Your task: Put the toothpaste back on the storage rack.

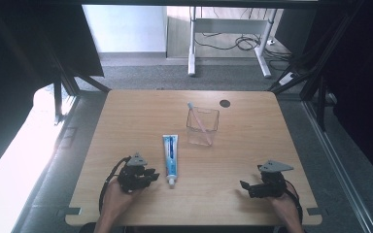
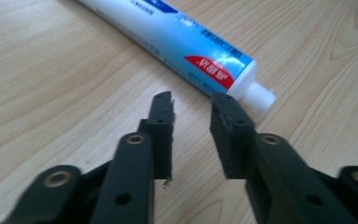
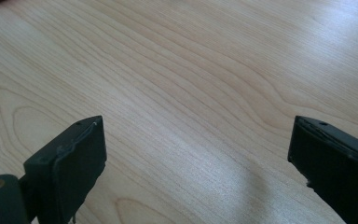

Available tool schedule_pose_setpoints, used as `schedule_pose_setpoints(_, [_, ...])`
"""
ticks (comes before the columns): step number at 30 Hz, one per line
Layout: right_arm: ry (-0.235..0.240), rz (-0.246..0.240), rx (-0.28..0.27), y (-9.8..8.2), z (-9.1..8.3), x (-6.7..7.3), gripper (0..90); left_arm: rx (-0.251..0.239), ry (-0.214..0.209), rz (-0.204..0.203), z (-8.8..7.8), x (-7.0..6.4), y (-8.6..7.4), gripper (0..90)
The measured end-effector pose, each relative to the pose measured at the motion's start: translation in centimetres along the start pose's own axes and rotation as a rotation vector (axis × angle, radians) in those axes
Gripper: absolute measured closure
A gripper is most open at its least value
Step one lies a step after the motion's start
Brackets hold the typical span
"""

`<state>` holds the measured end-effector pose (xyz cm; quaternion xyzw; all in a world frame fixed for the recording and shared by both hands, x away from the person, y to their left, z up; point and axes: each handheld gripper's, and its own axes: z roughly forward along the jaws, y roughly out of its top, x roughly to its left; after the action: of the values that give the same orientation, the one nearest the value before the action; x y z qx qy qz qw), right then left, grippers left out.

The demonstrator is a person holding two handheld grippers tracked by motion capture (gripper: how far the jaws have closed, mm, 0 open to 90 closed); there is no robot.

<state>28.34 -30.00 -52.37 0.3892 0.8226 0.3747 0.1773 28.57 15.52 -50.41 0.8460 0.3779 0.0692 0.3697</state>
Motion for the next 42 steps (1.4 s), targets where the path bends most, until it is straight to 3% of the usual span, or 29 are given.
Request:
schedule_pose_setpoints(5, [-0.006,-0.004,0.002,0.0,0.0,0.0,4.9,-0.005,0.001,0.047,0.1,-0.8,1.0,89.4])
schedule_pose_setpoints(12, [-0.013,0.003,-0.011,-0.1,-0.2,-0.1,5.7,0.019,-0.018,0.119,1.2,-2.1,2.5,89.7])
schedule_pose_setpoints(19, [-0.012,0.005,-0.009,-0.2,-0.2,-0.2,5.8,0.03,-0.025,0.146,2.8,-3.0,3.7,89.3])
schedule_pose_setpoints(21, [-0.01,0.005,-0.01,-0.2,-0.2,-0.1,5.9,0.042,-0.026,0.147,3.3,-3.1,4.0,89.3])
schedule_pose_setpoints(24, [-0.006,0.003,-0.003,-0.2,0.0,0.0,6.1,0.043,-0.042,0.116,4.1,-3.1,4.3,89.4])
schedule_pose_setpoints(31, [-0.005,-0.01,0.002,-0.1,0.1,0.2,6.2,0.098,-0.046,0.119,5.8,-3.7,4.8,89.4])
schedule_pose_setpoints(36, [-0.003,-0.009,-0.004,-0.1,-0.1,0.3,6.3,0.136,0.001,0.141,5.6,-3.9,4.6,89.4])
schedule_pose_setpoints(42, [-0.004,-0.012,0.001,-0.1,0.0,0.4,6.4,0.13,-0.004,0.122,5.1,-3.2,4.1,89.3])
